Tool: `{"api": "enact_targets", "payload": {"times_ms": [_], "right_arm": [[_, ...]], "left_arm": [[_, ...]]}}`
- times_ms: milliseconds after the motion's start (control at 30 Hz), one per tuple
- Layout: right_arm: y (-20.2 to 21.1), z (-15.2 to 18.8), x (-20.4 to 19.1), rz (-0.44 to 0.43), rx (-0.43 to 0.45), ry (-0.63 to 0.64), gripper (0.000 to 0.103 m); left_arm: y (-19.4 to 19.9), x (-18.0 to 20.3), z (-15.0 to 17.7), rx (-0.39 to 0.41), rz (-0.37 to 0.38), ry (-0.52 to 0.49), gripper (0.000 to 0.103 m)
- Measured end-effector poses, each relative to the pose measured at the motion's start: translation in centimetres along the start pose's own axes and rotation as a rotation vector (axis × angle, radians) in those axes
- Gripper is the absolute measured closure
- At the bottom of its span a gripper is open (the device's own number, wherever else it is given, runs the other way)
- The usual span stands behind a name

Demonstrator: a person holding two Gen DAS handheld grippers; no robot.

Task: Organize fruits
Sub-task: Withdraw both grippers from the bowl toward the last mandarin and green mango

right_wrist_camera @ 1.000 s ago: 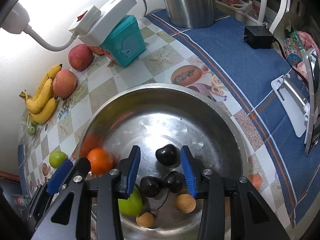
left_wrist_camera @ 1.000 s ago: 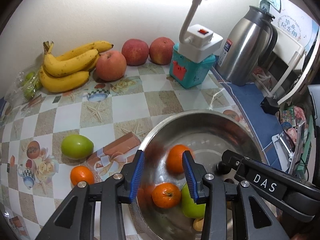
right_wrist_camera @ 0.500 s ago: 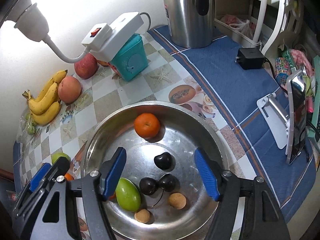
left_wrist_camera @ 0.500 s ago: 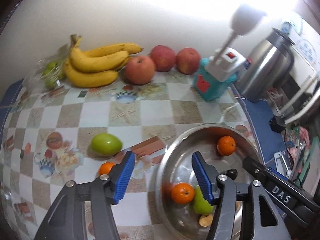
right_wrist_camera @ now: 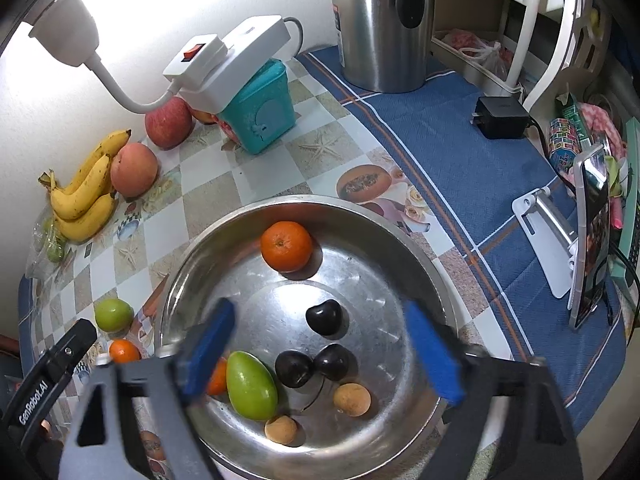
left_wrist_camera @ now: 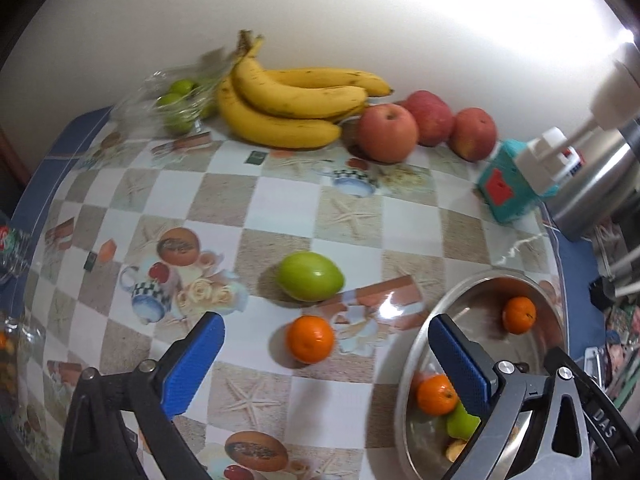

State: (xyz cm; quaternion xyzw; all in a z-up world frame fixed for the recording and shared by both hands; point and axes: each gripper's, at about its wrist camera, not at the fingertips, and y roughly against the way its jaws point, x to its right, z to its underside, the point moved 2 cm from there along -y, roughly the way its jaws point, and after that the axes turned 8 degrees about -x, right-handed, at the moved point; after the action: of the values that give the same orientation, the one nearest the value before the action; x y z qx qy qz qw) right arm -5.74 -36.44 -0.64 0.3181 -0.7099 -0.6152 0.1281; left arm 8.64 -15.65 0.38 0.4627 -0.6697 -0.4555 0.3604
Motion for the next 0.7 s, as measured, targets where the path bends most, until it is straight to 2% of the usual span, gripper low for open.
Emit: {"api": "enact_targets", "payload": {"times_ms": [133,333,567,700], "right_arm": [[0.1,0.0,-0.2,-0.028,-0.003,-0.005,0.012],[0.0,0.2,-0.8,-0.013,-0.01,0.014,0.012],[-0.2,0.4,-1.5,0.003,-0.02,0.04,0.012],[-0.5,0.6,-2.0,0.016,-0.03,0.058,0.012]], "left_arm": [[-0.1,-1.1,-0.1,-0.009,-0.008,0.034,0.0],[-0.1,-2.1,-0.3,-0.025,0.014,0.059,0.0],[-0.2,-3.2,-0.2,-0.036,0.007,0.067,0.0],[-0.1,-4.5,-0.3,-0.03,-0.022,0.076,0.0]]}}
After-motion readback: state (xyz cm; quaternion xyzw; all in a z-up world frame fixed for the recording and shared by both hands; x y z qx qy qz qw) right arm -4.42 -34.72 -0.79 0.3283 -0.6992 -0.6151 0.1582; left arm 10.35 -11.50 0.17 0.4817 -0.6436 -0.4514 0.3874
